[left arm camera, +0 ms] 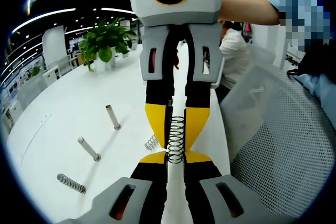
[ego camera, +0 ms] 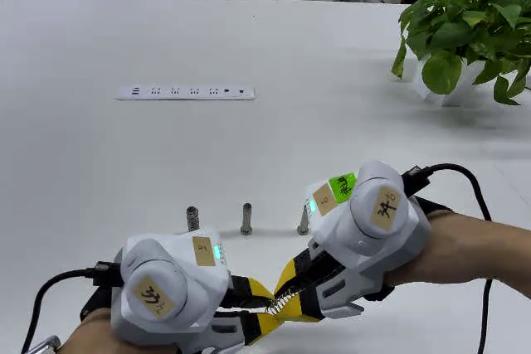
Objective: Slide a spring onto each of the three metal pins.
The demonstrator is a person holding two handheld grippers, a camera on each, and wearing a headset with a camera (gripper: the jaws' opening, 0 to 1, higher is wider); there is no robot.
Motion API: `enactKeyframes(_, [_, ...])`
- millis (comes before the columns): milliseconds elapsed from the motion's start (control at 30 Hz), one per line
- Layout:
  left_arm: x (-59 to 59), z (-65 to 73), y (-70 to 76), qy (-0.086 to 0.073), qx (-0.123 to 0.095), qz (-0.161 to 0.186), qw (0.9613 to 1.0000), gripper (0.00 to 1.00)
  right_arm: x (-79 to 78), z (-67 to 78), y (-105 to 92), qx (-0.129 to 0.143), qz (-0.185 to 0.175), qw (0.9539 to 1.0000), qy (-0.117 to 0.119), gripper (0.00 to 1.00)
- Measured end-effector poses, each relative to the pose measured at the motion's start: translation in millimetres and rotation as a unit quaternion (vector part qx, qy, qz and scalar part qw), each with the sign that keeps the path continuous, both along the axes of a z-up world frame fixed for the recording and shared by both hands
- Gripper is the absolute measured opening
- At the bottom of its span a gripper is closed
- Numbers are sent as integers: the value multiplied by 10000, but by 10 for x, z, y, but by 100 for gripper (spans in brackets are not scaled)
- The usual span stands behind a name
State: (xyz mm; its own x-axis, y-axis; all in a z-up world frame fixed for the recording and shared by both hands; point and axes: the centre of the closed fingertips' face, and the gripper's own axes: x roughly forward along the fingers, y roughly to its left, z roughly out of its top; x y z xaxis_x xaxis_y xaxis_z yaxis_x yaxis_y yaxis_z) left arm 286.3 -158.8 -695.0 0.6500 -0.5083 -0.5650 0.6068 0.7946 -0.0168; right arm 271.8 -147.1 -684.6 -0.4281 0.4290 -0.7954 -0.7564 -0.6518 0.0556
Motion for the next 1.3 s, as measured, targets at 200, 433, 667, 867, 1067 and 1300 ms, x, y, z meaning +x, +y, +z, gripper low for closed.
enactKeyframes(200, [26, 5, 90, -95, 78, 236, 9996, 13, 27, 34, 51, 99, 10, 9999, -94, 12])
enactKeyframes(433, [19, -1, 263, -129, -190, 802, 9965, 26, 101, 53, 45, 105, 17, 9998, -151, 12])
enactKeyframes(667, [-16, 80, 502, -286, -565, 1593, 9852, 47, 169, 45, -8, -2, 109, 9995, -286, 12])
enactKeyframes(867, [-79, 154, 716, -407, -573, 2091, 9754, 65, 254, 64, -14, -59, 149, 9991, -389, 12])
enactKeyframes(1067, [-120, 219, 855, -519, -627, 2395, 9675, 80, 330, 51, 43, -109, 215, 9985, -482, 12])
enactKeyframes(1300, [-135, 215, 951, -540, -728, 2709, 9583, 100, 426, 62, 158, -96, 326, 9967, -743, 12])
